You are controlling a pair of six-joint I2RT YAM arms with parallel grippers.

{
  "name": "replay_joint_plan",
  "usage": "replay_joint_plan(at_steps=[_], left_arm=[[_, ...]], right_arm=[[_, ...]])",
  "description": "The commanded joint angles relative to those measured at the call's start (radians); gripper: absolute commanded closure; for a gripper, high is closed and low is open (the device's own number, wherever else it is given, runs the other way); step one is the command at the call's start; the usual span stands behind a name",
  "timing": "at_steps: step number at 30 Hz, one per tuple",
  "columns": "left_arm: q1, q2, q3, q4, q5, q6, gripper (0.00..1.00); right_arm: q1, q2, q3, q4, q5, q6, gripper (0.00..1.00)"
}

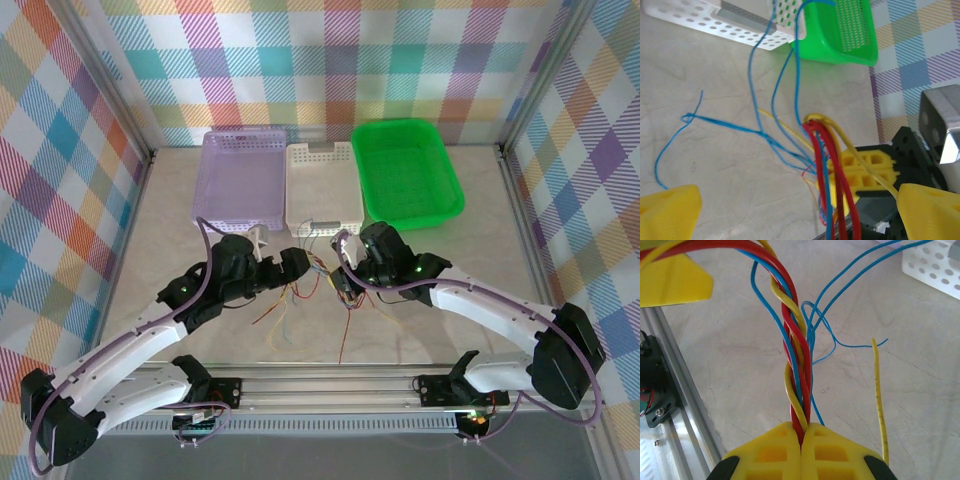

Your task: Untangle the cables

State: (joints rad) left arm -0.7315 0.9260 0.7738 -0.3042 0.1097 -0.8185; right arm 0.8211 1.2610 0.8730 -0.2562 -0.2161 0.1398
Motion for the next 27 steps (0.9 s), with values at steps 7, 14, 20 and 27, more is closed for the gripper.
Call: replay_joint_plan(at_steps=[7, 14, 20, 27], left_arm=[[-0.058, 0.023, 0.016, 0.114, -0.015, 0.018, 0.12], [-0.062, -0.045, 0.001, 0.052, -0.086, 0.033, 0.11], [-0.062, -0.12, -0.033, 0.081, -0.096, -0.003, 0.02], [-0.067, -0.043, -0.034, 0.103, -0.045, -0.019, 0.0]], right_arm=[[0.019, -0.019, 0.017, -0.012, -0.023, -0.035, 1.0], [0.02, -0.025, 0.014, -0.011, -0.003, -0.029, 1.0], [0.02, -0.02, 0.011, -0.001, -0.005, -0.026, 1.0], [0.021, -0.025, 0.021, 0.005, -0.013, -0.019, 1.0]])
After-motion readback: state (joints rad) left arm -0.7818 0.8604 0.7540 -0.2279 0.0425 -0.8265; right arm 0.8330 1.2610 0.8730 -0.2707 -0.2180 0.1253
